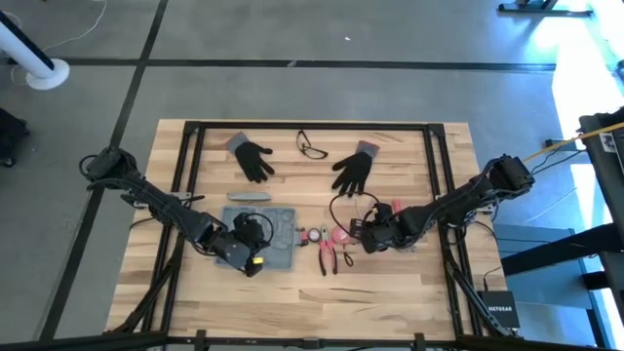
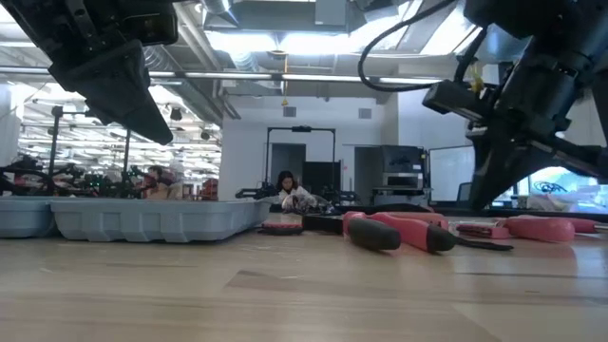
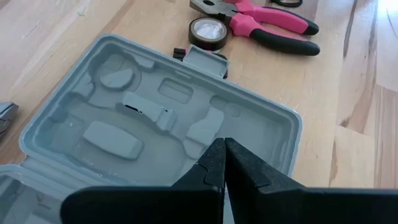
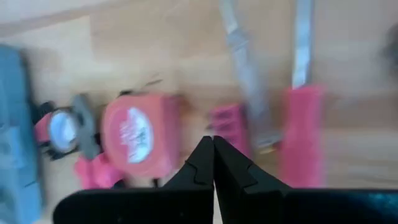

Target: Prefit tool cases

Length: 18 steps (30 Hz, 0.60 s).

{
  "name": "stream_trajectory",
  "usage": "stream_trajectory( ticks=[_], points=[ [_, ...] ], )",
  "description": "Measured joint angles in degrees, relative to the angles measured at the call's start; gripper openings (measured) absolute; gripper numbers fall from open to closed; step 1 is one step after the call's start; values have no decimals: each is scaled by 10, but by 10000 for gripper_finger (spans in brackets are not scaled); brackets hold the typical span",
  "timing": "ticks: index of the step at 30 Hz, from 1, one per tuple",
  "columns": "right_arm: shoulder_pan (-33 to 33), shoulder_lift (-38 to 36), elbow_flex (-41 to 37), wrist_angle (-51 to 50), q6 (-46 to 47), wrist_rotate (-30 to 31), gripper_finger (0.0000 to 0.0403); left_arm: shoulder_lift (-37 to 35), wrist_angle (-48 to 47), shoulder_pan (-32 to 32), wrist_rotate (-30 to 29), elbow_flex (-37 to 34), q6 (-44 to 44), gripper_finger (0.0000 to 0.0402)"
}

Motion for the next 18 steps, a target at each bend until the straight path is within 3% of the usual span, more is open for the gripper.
stream_trajectory(
  ticks=[5,18],
  points=[
    [0,0,0,-33,-15,-34,1,0,0,0,0,0,0,0],
    [-71,0,1,-31,-104,-8,1,0,0,0,0,0,-3,0]
  ],
)
